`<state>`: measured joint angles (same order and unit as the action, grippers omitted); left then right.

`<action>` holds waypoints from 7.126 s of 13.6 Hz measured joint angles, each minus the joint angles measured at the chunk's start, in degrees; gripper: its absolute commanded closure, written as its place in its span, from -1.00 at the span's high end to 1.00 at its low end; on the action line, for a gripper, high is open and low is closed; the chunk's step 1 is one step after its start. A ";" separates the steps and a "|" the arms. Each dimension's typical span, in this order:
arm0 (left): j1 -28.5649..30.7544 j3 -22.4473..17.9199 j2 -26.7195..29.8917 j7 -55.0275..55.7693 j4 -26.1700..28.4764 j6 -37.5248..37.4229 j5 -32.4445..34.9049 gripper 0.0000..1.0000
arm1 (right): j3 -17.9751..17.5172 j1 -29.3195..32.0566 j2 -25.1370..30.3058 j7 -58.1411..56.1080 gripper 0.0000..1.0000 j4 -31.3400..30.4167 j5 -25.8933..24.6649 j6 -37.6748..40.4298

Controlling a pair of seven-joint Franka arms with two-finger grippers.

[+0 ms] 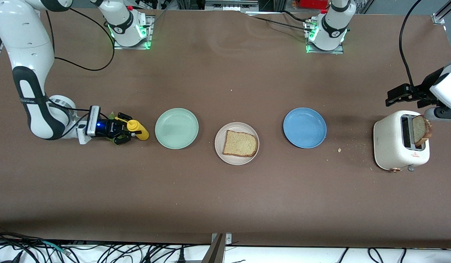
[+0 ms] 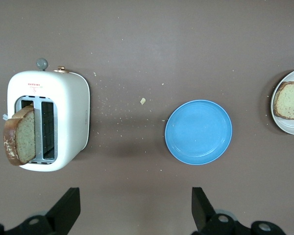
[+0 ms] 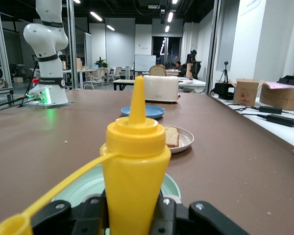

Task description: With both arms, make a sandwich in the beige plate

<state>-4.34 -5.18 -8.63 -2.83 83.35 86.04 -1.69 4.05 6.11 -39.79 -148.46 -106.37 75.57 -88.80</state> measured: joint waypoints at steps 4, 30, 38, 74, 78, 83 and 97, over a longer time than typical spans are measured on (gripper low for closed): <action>0.00 0.00 -0.07 0.00 0.00 0.00 0.11 1.00 | -0.02 -3.16 4.40 16.24 -1.00 5.01 -4.58 -3.05; 0.00 0.02 -0.74 -0.01 0.02 0.32 0.57 1.00 | -0.28 -46.07 4.78 125.48 -1.00 22.04 -82.61 -31.94; 0.00 0.01 -1.04 -0.01 0.02 0.32 0.57 1.00 | -0.26 -56.03 0.90 130.13 -1.00 21.72 -98.95 -29.28; 9.01 -0.07 -5.20 -11.55 2.33 7.56 4.45 1.00 | 17.38 -36.10 19.44 50.39 -1.00 0.45 -20.28 -29.92; 11.53 -0.08 -5.42 -15.78 4.95 11.63 4.45 1.00 | 22.22 -32.68 18.95 29.43 -1.00 -7.26 -9.25 -21.28; 13.66 -0.08 -5.40 -16.79 7.98 15.50 4.45 1.00 | 22.48 -21.68 12.68 8.89 -1.00 -10.13 -0.62 -2.17; 17.28 0.01 -4.43 -19.06 18.96 30.86 4.42 1.00 | 22.11 -18.51 -3.97 -7.57 -1.00 -8.40 10.49 11.97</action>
<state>12.94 -5.16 -13.06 -21.89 102.31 116.89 2.73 26.16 -12.40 -43.76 -156.03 -114.77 86.06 -76.83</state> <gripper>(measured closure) 0.000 0.921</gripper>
